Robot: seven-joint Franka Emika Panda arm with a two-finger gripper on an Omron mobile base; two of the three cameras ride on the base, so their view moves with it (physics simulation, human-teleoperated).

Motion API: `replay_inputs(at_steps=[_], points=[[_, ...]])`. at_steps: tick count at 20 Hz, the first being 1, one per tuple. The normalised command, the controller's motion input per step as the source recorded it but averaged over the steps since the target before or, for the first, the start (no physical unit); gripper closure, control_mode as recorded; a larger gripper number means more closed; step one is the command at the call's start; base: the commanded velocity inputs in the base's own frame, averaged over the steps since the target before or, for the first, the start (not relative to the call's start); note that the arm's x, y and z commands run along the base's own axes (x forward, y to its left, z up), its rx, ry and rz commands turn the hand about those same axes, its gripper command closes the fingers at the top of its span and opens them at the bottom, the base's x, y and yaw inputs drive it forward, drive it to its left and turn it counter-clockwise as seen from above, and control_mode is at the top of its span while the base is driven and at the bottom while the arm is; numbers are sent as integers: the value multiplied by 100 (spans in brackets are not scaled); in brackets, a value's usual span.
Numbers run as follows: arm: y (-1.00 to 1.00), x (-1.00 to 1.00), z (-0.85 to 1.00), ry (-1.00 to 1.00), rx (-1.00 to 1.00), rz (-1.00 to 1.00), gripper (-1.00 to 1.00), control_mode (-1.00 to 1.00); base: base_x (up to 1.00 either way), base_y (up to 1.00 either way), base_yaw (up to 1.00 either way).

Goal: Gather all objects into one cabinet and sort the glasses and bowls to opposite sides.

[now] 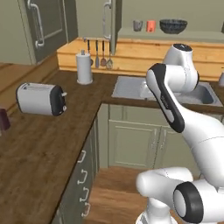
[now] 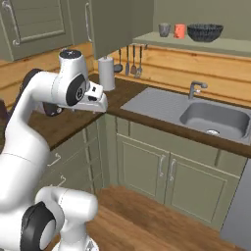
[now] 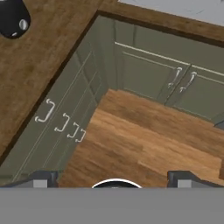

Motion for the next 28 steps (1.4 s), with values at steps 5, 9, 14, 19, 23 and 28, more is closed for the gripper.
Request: replay_inputs(at_steps=[5,9,14,19,23,28], points=[[0,0,0,0,0,0,-100,100,-67,20,50],[0,0,0,0,0,0,-100,100,-66,30,49],[0,0,0,0,0,0,-100,100,-74,37,47],[0,0,0,0,0,0,-100,100,-85,40,48],[0,0,0,0,0,0,-100,100,-85,48,41],[0,0,0,0,0,0,-100,100,-88,38,42]])
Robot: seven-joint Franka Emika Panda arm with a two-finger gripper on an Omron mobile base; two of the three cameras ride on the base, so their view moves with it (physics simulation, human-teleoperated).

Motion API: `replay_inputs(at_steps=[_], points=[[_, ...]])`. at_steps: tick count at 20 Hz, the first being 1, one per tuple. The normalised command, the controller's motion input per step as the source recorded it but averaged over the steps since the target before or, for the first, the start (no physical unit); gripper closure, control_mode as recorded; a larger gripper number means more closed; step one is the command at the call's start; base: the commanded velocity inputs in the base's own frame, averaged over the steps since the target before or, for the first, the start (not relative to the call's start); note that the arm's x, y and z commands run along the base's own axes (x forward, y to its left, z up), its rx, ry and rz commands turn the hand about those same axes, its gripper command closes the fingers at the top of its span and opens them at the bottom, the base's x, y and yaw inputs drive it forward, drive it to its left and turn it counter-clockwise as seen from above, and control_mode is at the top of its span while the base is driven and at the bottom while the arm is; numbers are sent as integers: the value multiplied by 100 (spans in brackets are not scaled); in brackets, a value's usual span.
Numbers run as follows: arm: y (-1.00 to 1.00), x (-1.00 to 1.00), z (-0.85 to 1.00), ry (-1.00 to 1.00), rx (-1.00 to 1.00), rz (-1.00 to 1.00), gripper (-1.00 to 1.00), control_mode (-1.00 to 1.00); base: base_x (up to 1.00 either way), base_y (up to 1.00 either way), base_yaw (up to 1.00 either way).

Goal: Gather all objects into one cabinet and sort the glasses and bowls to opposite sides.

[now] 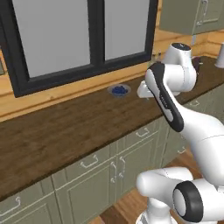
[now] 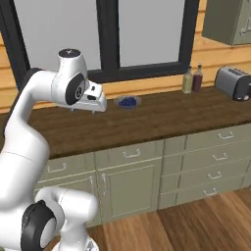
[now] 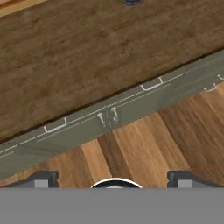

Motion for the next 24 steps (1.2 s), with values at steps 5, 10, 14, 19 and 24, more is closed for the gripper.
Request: replay_inputs(at_steps=[5,10,14,19,24], points=[[0,0,0,0,0,0,-100,100,-81,20,40],[0,0,0,0,0,0,-100,100,-93,14,41],[0,0,0,0,0,0,-100,100,-91,20,45],[0,0,0,0,0,0,-100,100,-28,46,51],[0,0,0,0,0,0,-100,100,29,37,62]])
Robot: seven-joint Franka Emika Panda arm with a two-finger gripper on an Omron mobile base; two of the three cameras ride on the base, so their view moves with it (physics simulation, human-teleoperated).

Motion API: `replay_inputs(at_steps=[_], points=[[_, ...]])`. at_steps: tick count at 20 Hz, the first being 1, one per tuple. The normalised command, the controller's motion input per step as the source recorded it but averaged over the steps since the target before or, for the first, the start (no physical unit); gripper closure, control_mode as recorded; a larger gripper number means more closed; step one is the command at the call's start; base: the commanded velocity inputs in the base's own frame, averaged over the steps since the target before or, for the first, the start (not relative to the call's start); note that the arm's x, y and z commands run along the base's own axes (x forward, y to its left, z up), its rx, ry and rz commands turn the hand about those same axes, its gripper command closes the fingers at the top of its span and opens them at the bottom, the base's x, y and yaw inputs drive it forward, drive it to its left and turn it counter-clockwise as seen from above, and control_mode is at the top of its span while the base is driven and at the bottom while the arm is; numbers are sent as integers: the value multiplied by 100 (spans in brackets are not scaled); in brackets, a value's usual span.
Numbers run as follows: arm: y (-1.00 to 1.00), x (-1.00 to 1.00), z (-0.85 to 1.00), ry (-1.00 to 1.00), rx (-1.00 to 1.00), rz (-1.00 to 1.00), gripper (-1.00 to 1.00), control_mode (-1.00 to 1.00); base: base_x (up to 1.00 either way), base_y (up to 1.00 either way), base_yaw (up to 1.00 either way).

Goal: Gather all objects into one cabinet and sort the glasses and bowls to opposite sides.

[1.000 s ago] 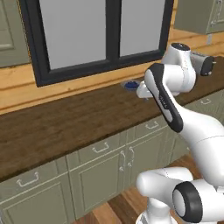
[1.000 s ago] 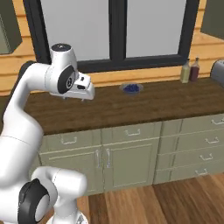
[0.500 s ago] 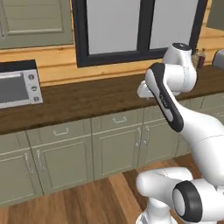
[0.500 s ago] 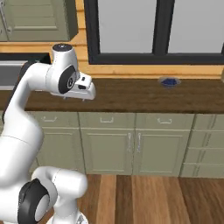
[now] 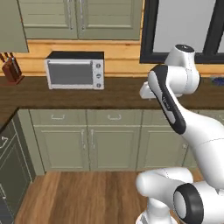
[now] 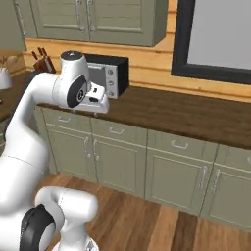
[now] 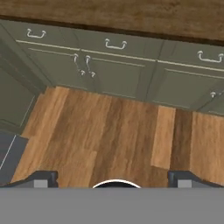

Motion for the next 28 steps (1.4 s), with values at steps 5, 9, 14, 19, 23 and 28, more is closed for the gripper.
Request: replay_inputs(at_steps=[5,9,14,19,23,28], points=[[0,0,0,0,0,0,-100,100,64,20,64],[0,0,0,0,0,0,-100,100,87,0,60],[0,0,0,0,0,0,-100,100,100,-12,52],[0,0,0,0,0,0,-100,100,74,-5,49],[0,0,0,0,0,0,-100,100,-84,0,47],[0,0,0,0,0,0,-100,100,-100,3,38]])
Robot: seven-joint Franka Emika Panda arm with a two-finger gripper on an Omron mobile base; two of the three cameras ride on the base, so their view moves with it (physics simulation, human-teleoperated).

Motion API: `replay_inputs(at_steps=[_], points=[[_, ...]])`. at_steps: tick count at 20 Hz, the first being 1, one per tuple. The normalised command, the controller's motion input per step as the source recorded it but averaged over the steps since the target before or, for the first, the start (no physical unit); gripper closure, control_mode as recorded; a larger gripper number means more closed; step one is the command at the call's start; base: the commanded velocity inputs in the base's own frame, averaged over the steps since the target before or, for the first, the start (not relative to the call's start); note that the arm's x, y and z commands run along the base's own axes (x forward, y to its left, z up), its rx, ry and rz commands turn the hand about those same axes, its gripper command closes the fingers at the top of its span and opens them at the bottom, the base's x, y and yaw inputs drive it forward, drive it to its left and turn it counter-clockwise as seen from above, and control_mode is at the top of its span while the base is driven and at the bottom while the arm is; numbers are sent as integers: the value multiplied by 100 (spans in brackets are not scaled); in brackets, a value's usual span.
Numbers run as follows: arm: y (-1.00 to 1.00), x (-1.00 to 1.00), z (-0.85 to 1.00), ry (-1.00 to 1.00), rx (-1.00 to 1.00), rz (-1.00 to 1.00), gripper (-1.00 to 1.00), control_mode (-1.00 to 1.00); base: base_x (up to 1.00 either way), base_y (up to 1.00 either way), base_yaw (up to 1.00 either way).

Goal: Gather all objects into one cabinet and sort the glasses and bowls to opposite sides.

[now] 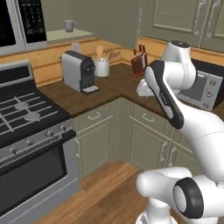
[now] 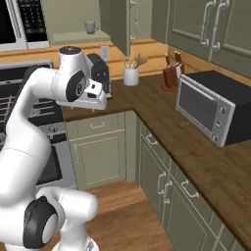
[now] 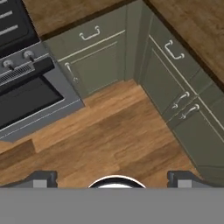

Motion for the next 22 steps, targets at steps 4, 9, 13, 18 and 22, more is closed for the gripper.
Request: replay_inputs(at_steps=[4,9,13,18,22], points=[[0,0,0,0,0,0,-100,100,-67,6,38],[0,0,0,0,0,0,-100,100,27,0,43],[0,0,0,0,0,0,-100,100,76,0,61],[0,0,0,0,0,0,-100,100,69,-6,61],[0,0,0,0,0,0,-100,100,18,-69,50]])
